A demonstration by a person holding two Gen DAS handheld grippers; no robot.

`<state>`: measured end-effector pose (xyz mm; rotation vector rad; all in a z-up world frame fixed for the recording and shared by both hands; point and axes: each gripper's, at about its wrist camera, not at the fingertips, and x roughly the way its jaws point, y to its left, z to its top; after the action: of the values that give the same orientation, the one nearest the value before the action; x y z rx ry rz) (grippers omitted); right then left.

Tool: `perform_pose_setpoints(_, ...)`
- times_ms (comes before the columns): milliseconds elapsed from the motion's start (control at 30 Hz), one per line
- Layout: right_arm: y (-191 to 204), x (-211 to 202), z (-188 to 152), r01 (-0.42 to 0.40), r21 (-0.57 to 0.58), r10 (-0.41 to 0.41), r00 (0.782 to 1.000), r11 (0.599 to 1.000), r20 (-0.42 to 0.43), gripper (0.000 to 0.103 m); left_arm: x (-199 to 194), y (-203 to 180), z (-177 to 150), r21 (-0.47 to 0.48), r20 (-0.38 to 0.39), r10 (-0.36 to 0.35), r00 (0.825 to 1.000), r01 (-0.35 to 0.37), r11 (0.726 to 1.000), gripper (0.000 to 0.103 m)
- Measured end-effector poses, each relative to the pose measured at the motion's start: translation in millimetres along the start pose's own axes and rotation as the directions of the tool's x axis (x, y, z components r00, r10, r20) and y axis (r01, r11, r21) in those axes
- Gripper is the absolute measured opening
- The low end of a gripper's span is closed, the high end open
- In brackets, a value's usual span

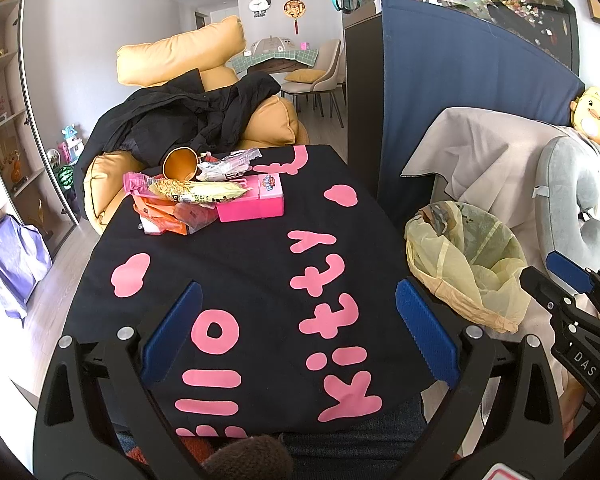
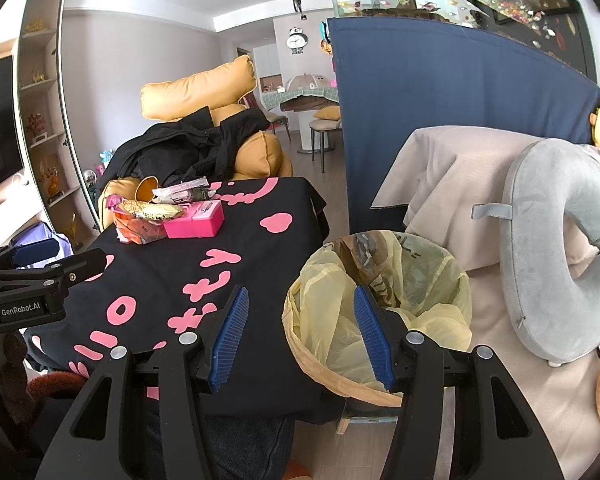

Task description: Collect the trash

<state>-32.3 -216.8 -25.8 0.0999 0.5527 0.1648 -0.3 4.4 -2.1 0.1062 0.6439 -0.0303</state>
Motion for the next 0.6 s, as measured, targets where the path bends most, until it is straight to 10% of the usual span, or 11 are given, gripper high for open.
perform_pose_setpoints(600,0.7,0.6,-1.3,0.003,-0.004,-0.003,1.0,1.0,-0.004,0.052,0.2,-0.3,1.9,0.0,-0.002,-0.002,1.0,0.002,1.0,0.093)
